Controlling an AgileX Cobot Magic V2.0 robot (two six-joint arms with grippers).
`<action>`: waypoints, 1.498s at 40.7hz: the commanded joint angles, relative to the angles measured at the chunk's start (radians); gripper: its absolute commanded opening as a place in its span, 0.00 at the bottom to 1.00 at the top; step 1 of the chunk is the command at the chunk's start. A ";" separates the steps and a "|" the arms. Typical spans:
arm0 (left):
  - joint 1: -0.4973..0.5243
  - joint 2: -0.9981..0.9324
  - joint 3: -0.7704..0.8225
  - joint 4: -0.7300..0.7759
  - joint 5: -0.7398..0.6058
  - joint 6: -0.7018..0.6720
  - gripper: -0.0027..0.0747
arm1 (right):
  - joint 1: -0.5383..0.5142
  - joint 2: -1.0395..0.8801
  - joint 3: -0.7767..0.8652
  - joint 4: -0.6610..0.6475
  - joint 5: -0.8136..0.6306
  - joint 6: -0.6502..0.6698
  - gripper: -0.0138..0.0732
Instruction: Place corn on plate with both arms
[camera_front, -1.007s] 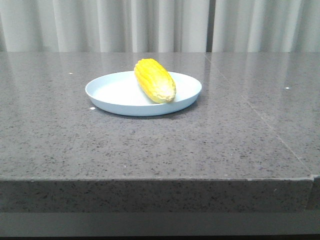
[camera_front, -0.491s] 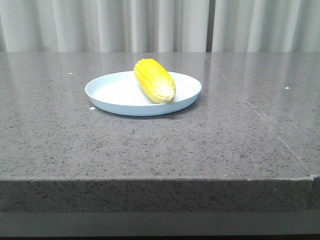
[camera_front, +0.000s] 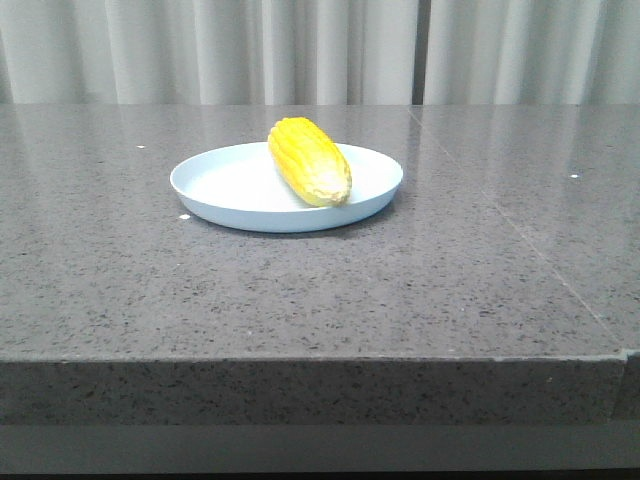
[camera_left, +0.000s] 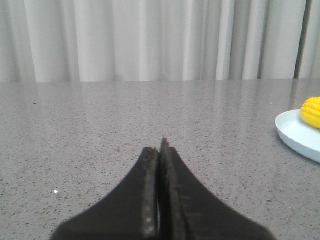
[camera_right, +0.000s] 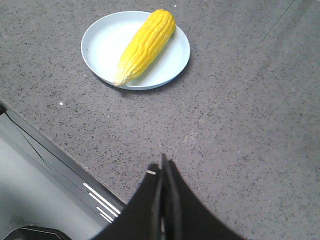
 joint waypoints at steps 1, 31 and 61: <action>0.003 -0.018 0.022 -0.009 -0.083 -0.024 0.01 | -0.002 0.001 -0.023 -0.009 -0.063 0.003 0.08; 0.003 -0.017 0.022 -0.009 -0.083 -0.024 0.01 | -0.002 0.001 -0.023 -0.009 -0.063 0.003 0.08; 0.003 -0.017 0.022 -0.009 -0.081 -0.024 0.01 | -0.348 -0.316 0.340 0.058 -0.401 0.003 0.08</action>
